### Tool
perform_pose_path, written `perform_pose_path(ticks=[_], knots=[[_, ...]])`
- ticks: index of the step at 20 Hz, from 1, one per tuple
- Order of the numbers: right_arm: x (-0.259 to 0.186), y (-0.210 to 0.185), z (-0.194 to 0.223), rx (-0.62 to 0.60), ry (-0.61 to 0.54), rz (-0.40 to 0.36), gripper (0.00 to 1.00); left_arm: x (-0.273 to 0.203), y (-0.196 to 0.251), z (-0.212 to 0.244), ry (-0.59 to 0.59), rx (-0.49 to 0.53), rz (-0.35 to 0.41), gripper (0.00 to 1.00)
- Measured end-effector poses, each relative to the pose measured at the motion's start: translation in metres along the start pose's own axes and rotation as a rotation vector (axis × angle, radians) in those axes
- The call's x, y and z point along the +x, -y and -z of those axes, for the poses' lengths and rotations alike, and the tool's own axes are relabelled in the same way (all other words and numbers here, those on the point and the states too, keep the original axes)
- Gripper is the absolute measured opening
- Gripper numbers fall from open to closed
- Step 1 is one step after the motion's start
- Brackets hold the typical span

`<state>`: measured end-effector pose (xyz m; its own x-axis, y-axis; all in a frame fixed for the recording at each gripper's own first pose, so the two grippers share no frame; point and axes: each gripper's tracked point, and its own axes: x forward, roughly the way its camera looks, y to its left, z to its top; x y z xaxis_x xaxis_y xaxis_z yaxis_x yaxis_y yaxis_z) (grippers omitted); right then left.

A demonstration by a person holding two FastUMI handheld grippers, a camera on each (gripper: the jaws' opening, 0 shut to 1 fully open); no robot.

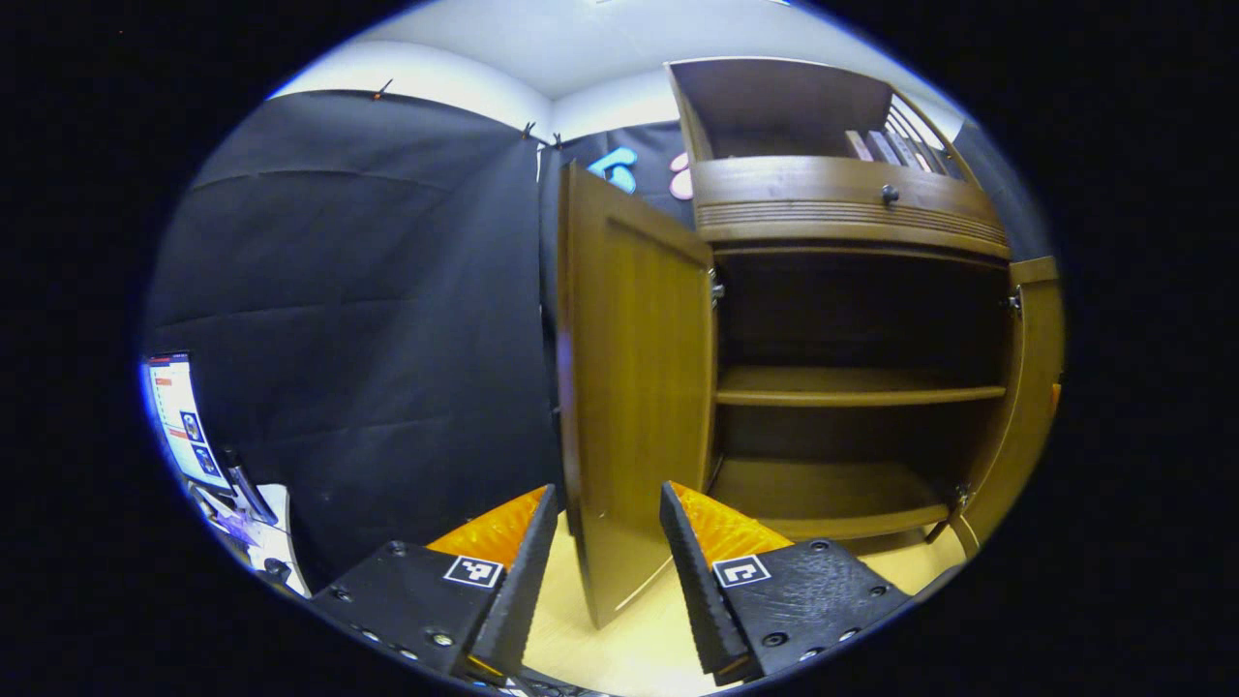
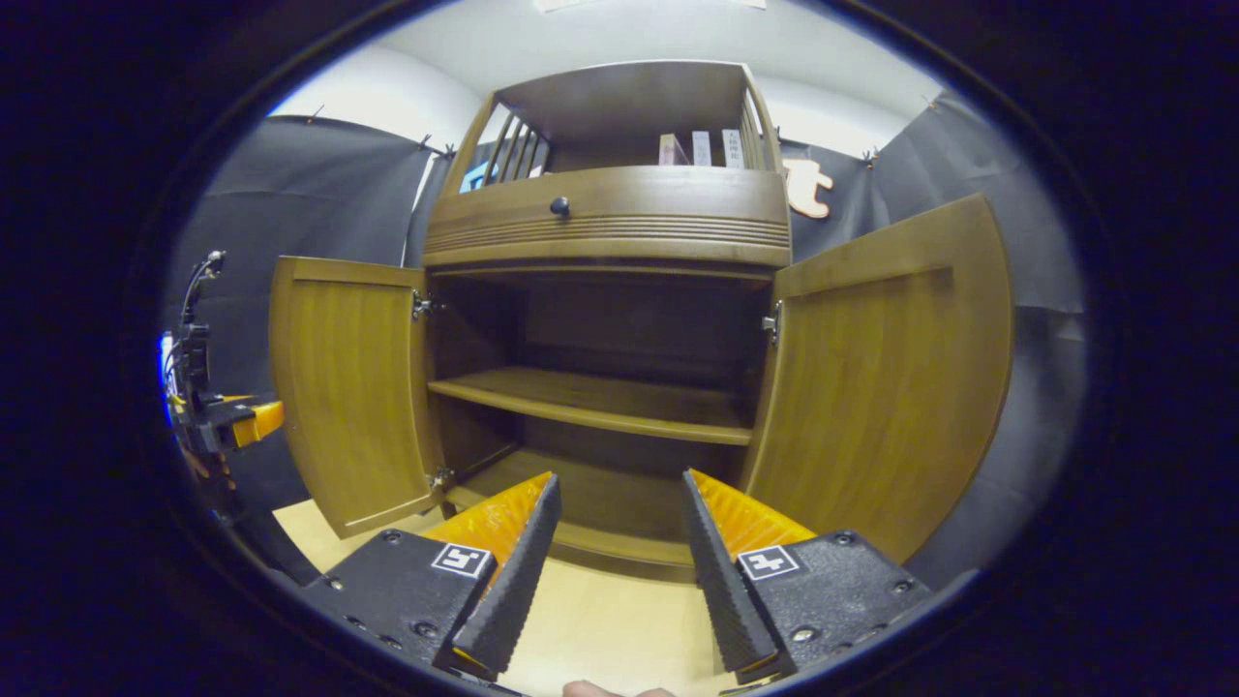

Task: Open the right door of the double-door shoe cabinet with the right hand, and open the left door with the left hand.

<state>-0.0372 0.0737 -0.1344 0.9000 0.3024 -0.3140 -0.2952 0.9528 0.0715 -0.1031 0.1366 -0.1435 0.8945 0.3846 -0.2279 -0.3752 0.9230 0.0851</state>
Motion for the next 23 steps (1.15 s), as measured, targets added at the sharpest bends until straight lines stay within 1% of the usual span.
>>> perform_pose_path(ticks=[1, 2, 3, 4, 5, 6, 8, 9, 10, 11, 12, 13, 14, 15, 19, 21, 23], knots=[[-0.003, 0.002, -0.005, 0.007, 0.009, 0.001, 0.83, 0.0, 0.014, -0.007, 0.01, 0.001, 0.033, 0.66], [-0.006, 0.002, -0.011, 0.01, 0.017, 0.001, 0.79, -0.003, 0.029, -0.012, 0.016, -0.006, 0.065, 0.81], [-0.009, 0.004, -0.016, 0.012, 0.024, -0.004, 0.83, -0.005, 0.042, -0.018, 0.022, -0.016, 0.092, 0.82], [-0.012, 0.005, -0.02, 0.014, 0.031, -0.003, 0.81, -0.007, 0.055, -0.024, 0.031, -0.017, 0.115, 0.83], [-0.015, 0.009, -0.024, 0.019, 0.041, 0.003, 0.83, -0.008, 0.066, -0.031, 0.045, -0.008, 0.133, 0.92], [-0.017, 0.012, -0.029, 0.025, 0.053, 0.01, 0.82, -0.009, 0.078, -0.036, 0.054, 0.005, 0.159, 0.99], [-0.02, 0.019, -0.036, 0.029, 0.073, 0.03, 0.84, -0.009, 0.098, -0.045, 0.068, 0.016, 0.202, 0.85], [-0.022, 0.023, -0.04, 0.026, 0.085, 0.043, 0.87, -0.009, 0.105, -0.051, 0.076, 0.013, 0.218, 0.92], [-0.024, 0.026, -0.044, 0.022, 0.095, 0.054, 0.89, -0.01, 0.113, -0.055, 0.082, 0.01, 0.23, 0.92], [-0.026, 0.029, -0.048, 0.016, 0.108, 0.067, 0.9, -0.01, 0.12, -0.06, 0.091, 0.008, 0.242, 0.92], [-0.027, 0.032, -0.052, 0.01, 0.12, 0.078, 0.91, -0.008, 0.123, -0.065, 0.098, 0.008, 0.259, 0.85], [-0.028, 0.035, -0.056, 0.005, 0.134, 0.088, 0.93, -0.008, 0.128, -0.069, 0.106, 0.012, 0.269, 1.0], [-0.028, 0.035, -0.058, 0.0, 0.144, 0.093, 0.93, -0.008, 0.132, -0.073, 0.112, 0.016, 0.28, 1.0], [-0.029, 0.035, -0.06, -0.004, 0.151, 0.096, 0.93, -0.008, 0.136, -0.077, 0.12, 0.02, 0.287, 0.94], [-0.024, 0.033, -0.064, -0.005, 0.159, 0.095, 0.94, -0.009, 0.146, -0.087, 0.135, 0.034, 0.307, 0.94], [-0.02, 0.032, -0.064, -0.004, 0.156, 0.096, 0.94, -0.008, 0.147, -0.096, 0.162, 0.048, 0.31, 0.94], [-0.018, 0.031, -0.062, 0.006, 0.147, 0.096, 0.94, -0.007, 0.15, -0.099, 0.169, 0.043, 0.32, 0.95]])
